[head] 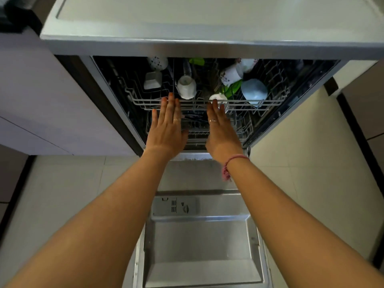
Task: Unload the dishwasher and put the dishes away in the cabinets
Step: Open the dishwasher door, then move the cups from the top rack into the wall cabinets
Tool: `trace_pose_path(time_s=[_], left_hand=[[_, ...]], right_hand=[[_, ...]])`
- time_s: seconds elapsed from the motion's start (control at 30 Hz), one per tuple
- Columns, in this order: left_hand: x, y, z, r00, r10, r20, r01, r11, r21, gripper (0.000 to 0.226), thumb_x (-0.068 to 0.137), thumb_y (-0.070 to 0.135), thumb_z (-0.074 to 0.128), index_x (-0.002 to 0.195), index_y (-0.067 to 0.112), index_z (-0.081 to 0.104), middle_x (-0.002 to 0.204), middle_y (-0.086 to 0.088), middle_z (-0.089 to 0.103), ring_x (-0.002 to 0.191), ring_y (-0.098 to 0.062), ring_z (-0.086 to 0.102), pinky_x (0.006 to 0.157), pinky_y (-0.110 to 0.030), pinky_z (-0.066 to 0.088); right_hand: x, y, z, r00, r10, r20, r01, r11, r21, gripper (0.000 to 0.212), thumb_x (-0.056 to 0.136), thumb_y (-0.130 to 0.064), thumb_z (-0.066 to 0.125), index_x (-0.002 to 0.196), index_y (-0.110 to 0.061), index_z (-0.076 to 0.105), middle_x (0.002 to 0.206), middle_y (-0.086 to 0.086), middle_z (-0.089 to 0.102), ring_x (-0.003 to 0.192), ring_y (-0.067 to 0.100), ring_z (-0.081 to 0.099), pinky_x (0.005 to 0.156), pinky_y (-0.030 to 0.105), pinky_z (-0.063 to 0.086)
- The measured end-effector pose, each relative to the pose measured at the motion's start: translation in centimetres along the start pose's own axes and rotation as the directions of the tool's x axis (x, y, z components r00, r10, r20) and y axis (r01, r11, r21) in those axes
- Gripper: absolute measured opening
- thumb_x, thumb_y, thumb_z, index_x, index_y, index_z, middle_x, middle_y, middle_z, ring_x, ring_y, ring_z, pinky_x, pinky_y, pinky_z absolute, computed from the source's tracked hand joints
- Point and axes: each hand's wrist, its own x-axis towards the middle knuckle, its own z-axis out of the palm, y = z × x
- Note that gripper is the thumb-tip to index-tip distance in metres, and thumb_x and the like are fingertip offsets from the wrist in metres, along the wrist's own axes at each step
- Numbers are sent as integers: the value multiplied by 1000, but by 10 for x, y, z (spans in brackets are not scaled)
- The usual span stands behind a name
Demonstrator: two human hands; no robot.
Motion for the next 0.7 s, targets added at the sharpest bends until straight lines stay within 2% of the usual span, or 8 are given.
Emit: trace_pose_path(time_s=[0.13, 0.27, 0.33, 0.47, 0.53, 0.6, 0.7], left_hand=[[33, 6, 3, 999, 33, 38, -32, 999, -7, 73, 98, 42, 35, 151, 8, -4, 159, -10, -11, 146, -24, -12, 117, -44, -6], [51, -1, 17, 992, 10, 128, -7, 1000, -21, 72, 99, 44, 30, 151, 10, -6, 159, -8, -11, 146, -24, -12, 116, -46, -6], [54, -2, 27, 991, 14, 129, -11, 1000, -26, 72, 99, 43, 32, 151, 10, -4, 159, -9, -9, 147, -26, -9, 116, -47, -4], [62, -2, 34, 1000, -7, -14, 6, 998, -63, 62, 95, 35, 43, 148, 7, 25, 153, -14, 27, 143, -32, 18, 118, -47, 11], [69, -1, 33, 998, -28, -64, 23, 997, -69, 53, 95, 33, 37, 141, 6, 39, 141, -16, 43, 134, -34, 34, 115, -47, 18], [74, -2, 32, 997, -40, -71, 35, 997, -69, 48, 97, 32, 34, 135, 6, 45, 133, -16, 50, 127, -35, 41, 113, -47, 21], [78, -2, 33, 996, -57, -63, 50, 992, -117, 42, 98, 31, 36, 131, 7, 48, 130, -14, 51, 124, -33, 43, 115, -47, 18]], right_hand=[[31, 14, -1, 995, -81, -65, 75, 993, -86, 77, 90, 4, 41, 152, -13, -1, 160, 4, -9, 147, 22, -8, 119, 39, 4], [51, 31, 8, 992, -129, -9, 124, 971, -205, 70, 92, -2, 38, 151, -10, 1, 160, 7, -4, 148, 23, -3, 118, 42, 8], [54, 39, 18, 992, -130, 3, 127, 966, -227, 70, 91, -3, 39, 152, -10, 4, 160, 6, -3, 148, 23, -1, 119, 45, 10], [56, 36, 40, 987, -81, -142, 52, 979, -197, 65, 87, 0, 46, 148, -9, 26, 159, 5, 12, 144, 27, 18, 116, 48, 20], [61, 29, 41, 980, -32, -199, -3, 985, -174, 61, 87, -2, 47, 145, -12, 34, 156, 5, 22, 140, 28, 27, 112, 46, 27], [66, 26, 38, 971, -10, -241, -31, 986, -165, 56, 86, -3, 47, 140, -14, 39, 151, 5, 32, 135, 29, 33, 107, 46, 31], [66, 26, 36, 963, 13, -269, -61, 984, -169, 52, 87, -5, 49, 137, -15, 42, 144, 6, 40, 132, 30, 35, 104, 45, 32]])
